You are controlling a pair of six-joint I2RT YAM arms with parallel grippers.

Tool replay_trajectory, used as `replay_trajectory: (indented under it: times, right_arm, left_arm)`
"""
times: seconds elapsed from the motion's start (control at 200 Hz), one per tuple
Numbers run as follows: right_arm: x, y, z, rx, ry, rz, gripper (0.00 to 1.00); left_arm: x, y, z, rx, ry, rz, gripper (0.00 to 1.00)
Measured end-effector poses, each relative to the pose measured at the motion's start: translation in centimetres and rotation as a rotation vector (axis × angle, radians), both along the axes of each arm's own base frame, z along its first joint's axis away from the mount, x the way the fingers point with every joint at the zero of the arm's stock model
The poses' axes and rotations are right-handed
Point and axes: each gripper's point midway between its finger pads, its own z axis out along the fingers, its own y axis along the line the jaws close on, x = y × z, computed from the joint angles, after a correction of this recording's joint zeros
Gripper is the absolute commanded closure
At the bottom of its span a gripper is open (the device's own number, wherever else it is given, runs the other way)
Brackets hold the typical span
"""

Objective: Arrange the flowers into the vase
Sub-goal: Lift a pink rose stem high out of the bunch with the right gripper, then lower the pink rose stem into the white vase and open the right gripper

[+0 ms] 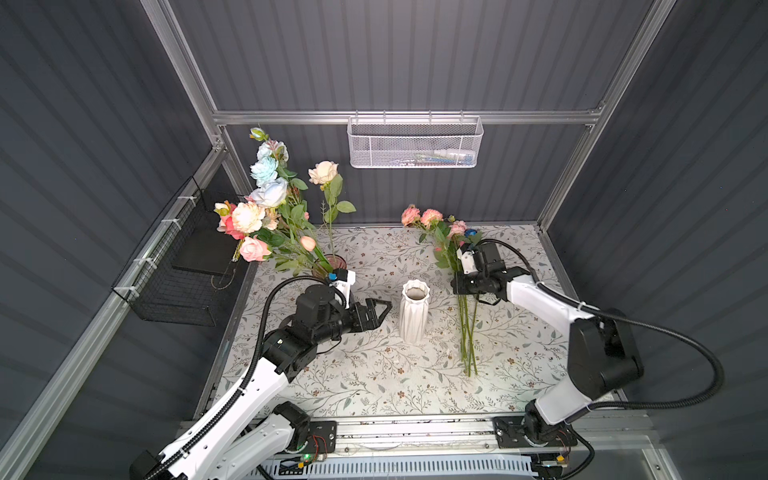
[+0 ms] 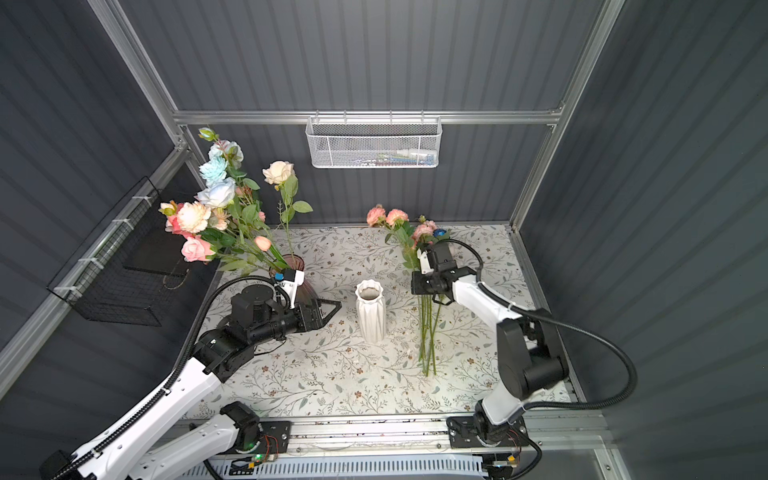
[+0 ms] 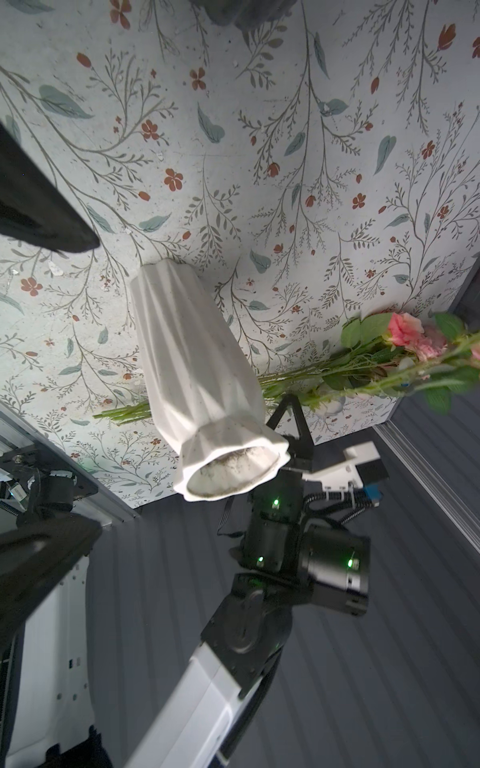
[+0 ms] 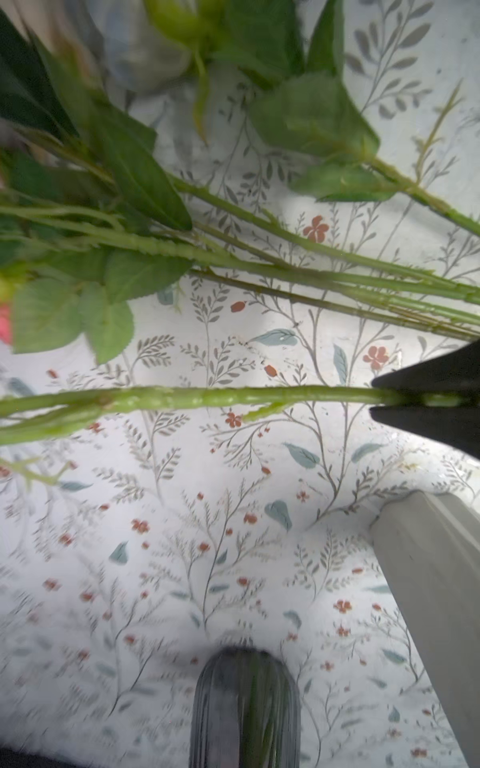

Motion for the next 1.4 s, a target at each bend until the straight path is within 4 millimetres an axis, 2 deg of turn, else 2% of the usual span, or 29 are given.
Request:
replay_trajectory:
  times: [0.205, 0.33, 0.405, 0.54, 0.675, 0.77, 0.84, 0.94, 1.075, 1.221, 1.401]
  right_arm:
    - [-3.4, -1.4, 8.4, 0.118, -0.252, -0.042, 0.98]
    - [-5.7, -2.0, 14.8, 0.178, -0.425, -0.049, 0.98]
    - [-7.2, -1.5, 18.8, 0.212, -0.519, -0.027, 0.98]
    - [-9.3, 0.9, 26.8, 0.277, -0.678, 0.055, 0.97]
    - [-11.1, 4.8, 34.4, 0.346, -0.825, 0.174, 0.97]
    - [-11.3, 7.3, 38.5, 0.376, -0.907, 0.229, 0.97]
    - [-10.8, 9.1, 40.6, 0.381, -0.956, 0.253, 0.97]
    - [-9.6, 11.3, 41.6, 0.358, -0.997, 0.274, 0.97]
    - [-7.3, 13.6, 39.5, 0.290, -0.997, 0.278, 0.97]
    - [-5.4, 14.5, 34.1, 0.219, -0.949, 0.269, 0.97]
    - [-4.8, 14.7, 27.0, 0.161, -0.846, 0.271, 0.91]
  left_arm:
    - [0.2, 0.0, 0.5, 0.000, -0.017, 0.003, 0.00]
    - [0.3, 0.0, 1.2, -0.003, -0.036, 0.005, 0.00]
    - [0.4, 0.0, 1.9, -0.007, -0.052, 0.007, 0.00]
    - [0.5, 0.1, 2.6, -0.010, -0.071, 0.011, 0.00]
    - [0.6, 0.2, 2.4, -0.004, -0.067, 0.016, 0.00]
    - [0.6, 0.2, 2.4, -0.002, -0.067, 0.020, 0.00]
    - [0.6, 0.3, 2.5, -0.002, -0.067, 0.021, 0.00]
    - [0.6, 0.3, 2.7, 0.001, -0.066, 0.024, 0.00]
    - [0.5, 0.5, 2.9, 0.002, -0.068, 0.028, 0.00]
    - [0.2, 0.7, 2.9, 0.003, -0.066, 0.028, 0.00]
    - [0.2, 0.7, 2.9, 0.003, -0.066, 0.027, 0.00]
